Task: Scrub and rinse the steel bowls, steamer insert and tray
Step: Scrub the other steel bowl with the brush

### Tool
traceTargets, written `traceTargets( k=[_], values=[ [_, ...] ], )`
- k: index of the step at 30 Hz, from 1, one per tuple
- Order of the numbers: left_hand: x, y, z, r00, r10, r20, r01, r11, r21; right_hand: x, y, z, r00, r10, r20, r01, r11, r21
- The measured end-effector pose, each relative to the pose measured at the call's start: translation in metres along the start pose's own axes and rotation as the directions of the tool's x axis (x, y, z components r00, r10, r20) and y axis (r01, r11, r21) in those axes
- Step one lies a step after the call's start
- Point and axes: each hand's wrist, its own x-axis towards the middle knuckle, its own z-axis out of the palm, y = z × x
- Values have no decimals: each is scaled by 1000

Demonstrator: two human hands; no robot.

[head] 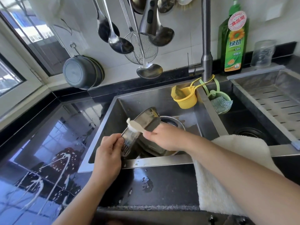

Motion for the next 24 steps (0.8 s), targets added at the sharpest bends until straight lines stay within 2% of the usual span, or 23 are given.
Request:
traceTargets(
  k=[2,6,8,12,14,17,19,24],
  values=[
    [0,-1,0,1000,-5,10,5,1000,4,1,1,-6,999,30,10,-30,1000,-8],
    [1,-3,1,1000,-21,22,21,1000,-13,8,19,-30,959,255,-121,-244,964,103],
    [0,-4,1,1000,-17,27,17,999,-29,5,17,-29,969,230,-85,-221,970,105],
    [1,-7,2,999,-10,30,12,998,-65,-10,-5,-18,996,82,35,-83,996,32],
    [2,-8,3,1000,-8,30,10,996,-85,-8,-3,-20,997,78,5,-78,997,11],
    [1,-7,3,1000,-3,20,5,994,-106,1,13,-31,970,222,-100,-210,970,118],
    [1,-8,3,1000,1,14,1,994,-111,2,17,-31,962,252,-106,-234,959,159],
    [1,-2,1,1000,-9,10,10,991,-135,-7,-6,-9,996,72,-46,-70,997,39]
  ],
)
